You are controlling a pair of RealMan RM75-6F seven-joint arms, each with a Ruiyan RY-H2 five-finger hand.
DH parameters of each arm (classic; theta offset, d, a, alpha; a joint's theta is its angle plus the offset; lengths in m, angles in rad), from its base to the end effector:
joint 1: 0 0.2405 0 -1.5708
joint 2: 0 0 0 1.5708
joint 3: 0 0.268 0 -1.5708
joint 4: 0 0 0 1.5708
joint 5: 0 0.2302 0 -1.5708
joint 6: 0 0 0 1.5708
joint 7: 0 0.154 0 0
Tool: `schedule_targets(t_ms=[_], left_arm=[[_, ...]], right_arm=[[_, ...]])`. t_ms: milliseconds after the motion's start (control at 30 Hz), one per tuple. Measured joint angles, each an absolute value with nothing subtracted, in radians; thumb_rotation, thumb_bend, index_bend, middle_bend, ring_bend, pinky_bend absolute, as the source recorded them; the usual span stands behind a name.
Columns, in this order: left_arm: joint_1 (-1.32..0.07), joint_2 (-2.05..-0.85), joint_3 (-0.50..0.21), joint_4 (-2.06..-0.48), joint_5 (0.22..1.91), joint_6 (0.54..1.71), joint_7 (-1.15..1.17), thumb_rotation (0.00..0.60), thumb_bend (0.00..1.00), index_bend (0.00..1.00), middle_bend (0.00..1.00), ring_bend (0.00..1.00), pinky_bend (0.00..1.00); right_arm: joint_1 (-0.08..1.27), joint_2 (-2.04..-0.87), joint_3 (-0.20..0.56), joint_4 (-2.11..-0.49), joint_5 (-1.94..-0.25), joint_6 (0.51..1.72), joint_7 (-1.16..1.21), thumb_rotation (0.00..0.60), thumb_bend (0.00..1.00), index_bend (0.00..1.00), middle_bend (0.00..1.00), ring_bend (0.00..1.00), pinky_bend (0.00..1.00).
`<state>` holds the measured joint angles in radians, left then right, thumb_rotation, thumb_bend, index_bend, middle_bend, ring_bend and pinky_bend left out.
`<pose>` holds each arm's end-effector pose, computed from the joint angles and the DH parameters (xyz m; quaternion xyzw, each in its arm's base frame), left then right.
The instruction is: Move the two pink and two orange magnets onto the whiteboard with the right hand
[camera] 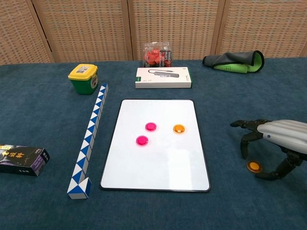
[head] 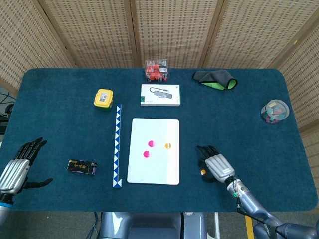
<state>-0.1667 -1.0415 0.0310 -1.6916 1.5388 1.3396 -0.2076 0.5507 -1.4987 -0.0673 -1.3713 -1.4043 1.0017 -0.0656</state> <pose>-0.3152 0.1966 0.1302 -0.6156 -0.4827 -0.3979 0.4793 -0.2614 -0.2864 -0.0440 0.7765 -0.4064 0.3069 0.3711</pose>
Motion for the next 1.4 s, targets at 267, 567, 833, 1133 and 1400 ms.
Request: schedule_targets(t_ms=[267,567,833,1133,1400], left_arm=[[-0.167,-1.042,0.03,-1.692,1.537,1.339,-0.206,0.6,0.0,0.0,0.0,0.0,0.0],[-0.166,-1.043,0.029,-1.693,1.536,1.341,-0.201,0.6,0.0,0.0,0.0,0.0,0.0],[-0.165,-1.043,0.029,-1.693,1.536,1.341,-0.2,0.6,0.0,0.0,0.0,0.0,0.0],[-0.166,-1.043,0.03,-1.695,1.535,1.338,-0.197,0.6,0.0,0.0,0.0,0.0,0.0],[-0.167,-1.042,0.028,-1.694,1.531,1.335,-0.203,0.6,0.0,0.0,0.0,0.0,0.0]], right_arm=[[0.543,-1.504,-0.06,-1.353,-1.411,0.984,-0.053,0.6,0.33,0.43,0.0,0.0,0.0],[0.538,-1.511,-0.049,-1.345,-1.418,0.97,-0.038,0.6,0.41,0.56,0.01,0.0,0.0],[0.542,-1.5,-0.025,-1.374,-1.42,0.969,-0.026,0.6,0.41,0.57,0.01,0.0,0.0],[0.604,-1.482,0.06,-1.456,-1.362,0.915,-0.09,0.6,0.41,0.57,0.01,0.0,0.0],[0.684,-1.529,0.125,-1.507,-1.235,0.841,-0.221,0.6,0.41,0.57,0.01,0.0,0.0]])
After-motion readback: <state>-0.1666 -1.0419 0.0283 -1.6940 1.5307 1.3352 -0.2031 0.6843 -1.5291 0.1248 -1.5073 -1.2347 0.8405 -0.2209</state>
